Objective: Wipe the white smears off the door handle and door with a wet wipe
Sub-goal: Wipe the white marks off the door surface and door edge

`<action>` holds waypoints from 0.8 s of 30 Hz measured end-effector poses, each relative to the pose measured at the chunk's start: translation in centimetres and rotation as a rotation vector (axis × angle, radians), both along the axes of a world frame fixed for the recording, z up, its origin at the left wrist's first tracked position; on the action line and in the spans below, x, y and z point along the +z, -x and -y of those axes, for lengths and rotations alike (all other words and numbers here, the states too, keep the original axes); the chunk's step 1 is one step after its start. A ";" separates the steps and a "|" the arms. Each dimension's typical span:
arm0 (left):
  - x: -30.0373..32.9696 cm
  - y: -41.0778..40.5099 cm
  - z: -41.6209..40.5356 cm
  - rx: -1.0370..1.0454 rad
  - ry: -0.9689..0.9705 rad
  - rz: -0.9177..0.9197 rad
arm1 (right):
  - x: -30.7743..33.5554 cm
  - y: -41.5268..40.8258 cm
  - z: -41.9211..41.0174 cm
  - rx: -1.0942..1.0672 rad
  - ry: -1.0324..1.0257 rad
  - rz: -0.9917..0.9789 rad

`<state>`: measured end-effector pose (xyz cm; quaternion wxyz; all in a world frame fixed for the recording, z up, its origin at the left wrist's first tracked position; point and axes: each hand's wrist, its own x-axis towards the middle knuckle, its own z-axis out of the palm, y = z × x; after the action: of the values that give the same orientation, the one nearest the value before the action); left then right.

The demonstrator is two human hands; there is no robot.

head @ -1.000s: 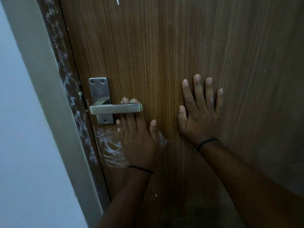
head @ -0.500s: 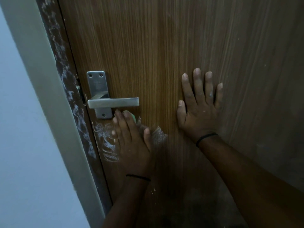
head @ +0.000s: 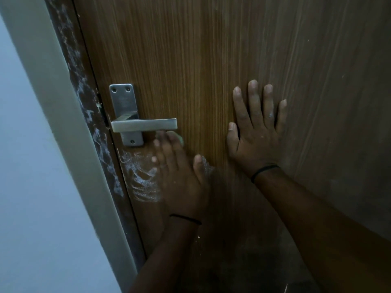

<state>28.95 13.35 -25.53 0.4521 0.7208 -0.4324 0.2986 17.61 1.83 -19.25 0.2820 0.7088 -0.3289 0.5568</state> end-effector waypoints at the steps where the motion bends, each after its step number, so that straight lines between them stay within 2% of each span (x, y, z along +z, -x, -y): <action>1: -0.1 0.6 0.2 -0.042 -0.026 0.051 | 0.0 0.0 0.0 -0.003 -0.001 -0.001; 3: -0.7 0.8 0.1 -0.069 -0.067 0.102 | -0.1 0.2 0.1 -0.002 -0.005 -0.003; 8: -2.0 -1.9 -1.2 0.076 -0.010 -0.046 | -0.4 0.1 -0.1 -0.008 -0.001 -0.006; 11: -2.5 -0.3 -0.7 -0.036 -0.099 0.111 | -0.4 0.2 0.2 0.007 0.001 -0.014; 13: -2.5 -0.7 -0.6 -0.040 -0.119 0.142 | -0.6 0.3 0.2 0.005 -0.017 -0.011; 16: -2.1 -2.1 -0.7 0.034 -0.042 0.018 | -0.5 0.2 -0.1 -0.004 -0.017 -0.017; 20: -3.2 -0.8 -0.5 -0.057 -0.136 0.225 | -0.5 0.2 -0.1 0.004 -0.016 -0.015; 24: -3.2 -0.4 -0.2 0.003 -0.108 0.096 | -0.4 0.3 -0.4 -0.009 -0.023 -0.020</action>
<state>29.38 13.58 -28.77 0.3907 0.7296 -0.4680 0.3099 17.32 2.24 -19.60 0.2796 0.7158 -0.3357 0.5447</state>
